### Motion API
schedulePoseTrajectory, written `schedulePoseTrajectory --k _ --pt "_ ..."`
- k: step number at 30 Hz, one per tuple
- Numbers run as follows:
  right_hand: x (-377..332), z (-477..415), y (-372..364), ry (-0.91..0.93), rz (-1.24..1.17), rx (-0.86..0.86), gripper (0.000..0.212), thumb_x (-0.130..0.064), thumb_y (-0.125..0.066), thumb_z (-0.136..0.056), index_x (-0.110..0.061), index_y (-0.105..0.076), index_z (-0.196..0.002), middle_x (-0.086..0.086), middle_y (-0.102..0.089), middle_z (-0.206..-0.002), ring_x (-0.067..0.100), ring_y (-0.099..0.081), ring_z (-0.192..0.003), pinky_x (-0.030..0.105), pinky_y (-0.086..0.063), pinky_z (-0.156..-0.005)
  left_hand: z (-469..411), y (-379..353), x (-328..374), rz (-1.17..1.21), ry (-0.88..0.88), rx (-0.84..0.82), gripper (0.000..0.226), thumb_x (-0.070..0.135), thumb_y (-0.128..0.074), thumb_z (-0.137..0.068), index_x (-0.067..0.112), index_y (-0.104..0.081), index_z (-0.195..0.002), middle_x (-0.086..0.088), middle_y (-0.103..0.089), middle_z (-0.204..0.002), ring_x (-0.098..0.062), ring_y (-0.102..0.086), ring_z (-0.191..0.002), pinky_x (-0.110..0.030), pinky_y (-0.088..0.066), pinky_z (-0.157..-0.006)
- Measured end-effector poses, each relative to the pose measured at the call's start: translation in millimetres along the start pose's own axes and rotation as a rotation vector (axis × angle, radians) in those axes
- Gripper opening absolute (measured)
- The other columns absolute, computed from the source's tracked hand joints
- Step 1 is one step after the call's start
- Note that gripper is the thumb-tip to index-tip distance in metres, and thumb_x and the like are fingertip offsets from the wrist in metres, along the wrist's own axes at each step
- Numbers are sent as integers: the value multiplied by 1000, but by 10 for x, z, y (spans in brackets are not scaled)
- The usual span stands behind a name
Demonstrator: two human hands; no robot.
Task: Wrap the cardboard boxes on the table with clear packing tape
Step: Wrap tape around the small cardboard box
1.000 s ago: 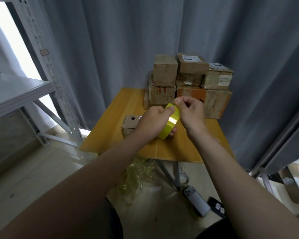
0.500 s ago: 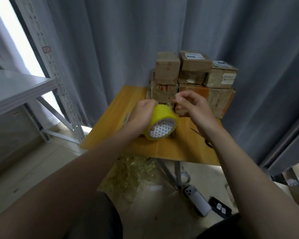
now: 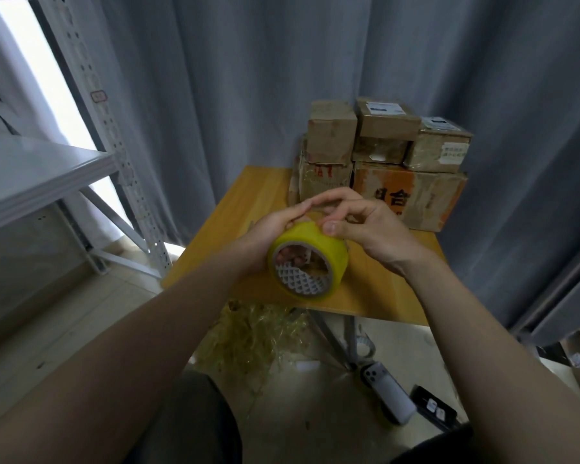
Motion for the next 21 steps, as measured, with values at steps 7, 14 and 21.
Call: schedulePoseTrajectory --k 7,14,21 --pt "-22 -5 406 31 311 334 17 -15 -76 -92 -28 -72 -81 5 -69 -98 24 -65 -98 50 -53 -93 151 21 342 -498 -356 385 45 54 -43 -106 22 -58 -78 1 -60 -83 -19 -57 -83 -39 -47 -78" --pt "-2 14 451 -79 557 457 30 -26 -73 -95 -42 -62 -73 -15 -60 -97 21 -46 -113 18 -34 -84 240 -514 58 -704 -452 110 25 29 -67 -100 3 -69 -102 -14 -70 -97 -9 -65 -82 -26 -50 -73" --pt "20 55 446 -168 690 438 20 -27 -71 -96 -33 -62 -80 -14 -58 -89 9 -36 -112 26 -34 -92 185 -568 -125 -566 -385 193 25 40 -48 -108 20 -44 -93 -8 -57 -90 -19 -61 -78 -39 -51 -72"
Point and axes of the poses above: each hand's wrist, its own z-axis away from the middle knuckle, its own y-axis out of the back of the hand, x = y × z, the point moved 8 cm from there along -z, towards the middle knuckle
